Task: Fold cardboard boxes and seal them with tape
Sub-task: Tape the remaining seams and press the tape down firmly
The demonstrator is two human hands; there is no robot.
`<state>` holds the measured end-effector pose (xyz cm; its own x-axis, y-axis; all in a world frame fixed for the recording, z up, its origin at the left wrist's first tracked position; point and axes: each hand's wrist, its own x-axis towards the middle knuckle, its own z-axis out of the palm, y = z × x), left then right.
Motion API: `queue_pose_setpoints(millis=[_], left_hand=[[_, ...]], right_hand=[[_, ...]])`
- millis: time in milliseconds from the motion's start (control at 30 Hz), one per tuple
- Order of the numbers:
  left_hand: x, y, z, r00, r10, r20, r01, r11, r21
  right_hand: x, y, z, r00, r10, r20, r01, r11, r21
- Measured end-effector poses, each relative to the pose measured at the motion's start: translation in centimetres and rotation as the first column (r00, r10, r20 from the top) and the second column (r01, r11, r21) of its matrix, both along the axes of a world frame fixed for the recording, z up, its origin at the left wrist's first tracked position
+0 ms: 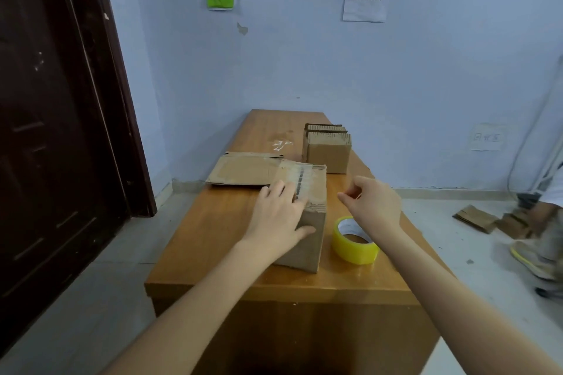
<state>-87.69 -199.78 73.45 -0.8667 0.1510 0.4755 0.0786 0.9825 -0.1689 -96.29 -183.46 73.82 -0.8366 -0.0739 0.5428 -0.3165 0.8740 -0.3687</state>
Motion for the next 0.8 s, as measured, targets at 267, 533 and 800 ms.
queue_pose_setpoints(millis=[267,533,800], left_hand=[[-1.7,2.3,-0.6,0.996,0.069,-0.051,-0.07,0.997,-0.019],[-2.4,1.3,-0.5,0.997,-0.02,-0.081,0.025,0.998,0.065],[-3.4,0.6,0.9,0.997,-0.064,-0.041,0.071,0.977,0.202]], right_hand=[[-0.8,2.1,-1.8,0.997,0.002,0.073,-0.013,0.989,0.148],[-1.4,3.2,-5.0,0.936,0.164,0.313,-0.298,0.843,0.448],[-1.3,3.5,-6.5,0.923,0.256,0.286,-0.362,0.828,0.429]])
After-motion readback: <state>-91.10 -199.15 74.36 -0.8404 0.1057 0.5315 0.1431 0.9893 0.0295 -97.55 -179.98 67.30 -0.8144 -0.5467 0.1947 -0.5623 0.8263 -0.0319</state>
